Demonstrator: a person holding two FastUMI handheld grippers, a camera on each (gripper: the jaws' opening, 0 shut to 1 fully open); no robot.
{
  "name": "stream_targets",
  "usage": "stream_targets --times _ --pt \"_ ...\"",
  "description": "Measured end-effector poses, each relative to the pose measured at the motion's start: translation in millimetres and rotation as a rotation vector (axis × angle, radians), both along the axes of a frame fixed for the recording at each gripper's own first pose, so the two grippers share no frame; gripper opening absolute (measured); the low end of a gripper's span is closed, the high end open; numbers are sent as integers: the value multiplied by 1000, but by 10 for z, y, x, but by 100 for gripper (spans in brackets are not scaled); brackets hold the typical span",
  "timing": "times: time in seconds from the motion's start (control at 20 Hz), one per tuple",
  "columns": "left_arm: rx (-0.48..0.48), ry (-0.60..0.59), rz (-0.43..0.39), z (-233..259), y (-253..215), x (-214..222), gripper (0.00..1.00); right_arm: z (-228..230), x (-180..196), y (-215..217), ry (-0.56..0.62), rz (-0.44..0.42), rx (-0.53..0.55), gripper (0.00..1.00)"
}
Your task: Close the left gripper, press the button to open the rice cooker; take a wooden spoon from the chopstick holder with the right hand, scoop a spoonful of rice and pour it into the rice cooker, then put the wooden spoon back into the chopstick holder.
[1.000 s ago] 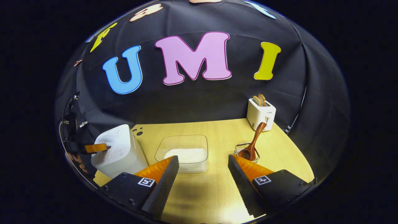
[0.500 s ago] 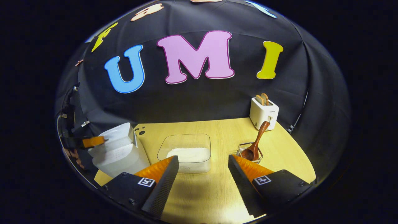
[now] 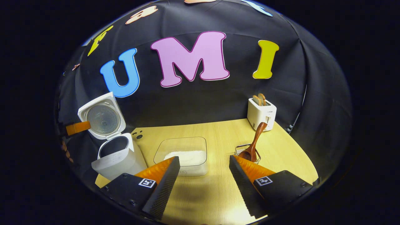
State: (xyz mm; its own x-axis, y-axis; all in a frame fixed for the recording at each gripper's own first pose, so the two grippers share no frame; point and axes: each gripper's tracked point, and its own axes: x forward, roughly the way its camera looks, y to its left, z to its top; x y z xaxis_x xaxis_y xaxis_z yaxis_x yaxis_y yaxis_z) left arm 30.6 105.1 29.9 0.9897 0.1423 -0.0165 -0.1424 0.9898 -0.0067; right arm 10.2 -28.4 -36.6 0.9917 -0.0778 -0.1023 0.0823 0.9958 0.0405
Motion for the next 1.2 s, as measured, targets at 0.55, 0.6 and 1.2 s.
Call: stream_targets --times 0.55,0.6,1.2 --pt "-88 55 -37 -316 -241 -85 5 -35 341 -704 62 -76 49 99" --pt "-91 50 -55 -312 -307 -92 5 -54 391 -790 77 -83 62 99" --pt "-110 31 -147 -341 -871 -130 96 -284 1253 -1714 206 -128 160 98"
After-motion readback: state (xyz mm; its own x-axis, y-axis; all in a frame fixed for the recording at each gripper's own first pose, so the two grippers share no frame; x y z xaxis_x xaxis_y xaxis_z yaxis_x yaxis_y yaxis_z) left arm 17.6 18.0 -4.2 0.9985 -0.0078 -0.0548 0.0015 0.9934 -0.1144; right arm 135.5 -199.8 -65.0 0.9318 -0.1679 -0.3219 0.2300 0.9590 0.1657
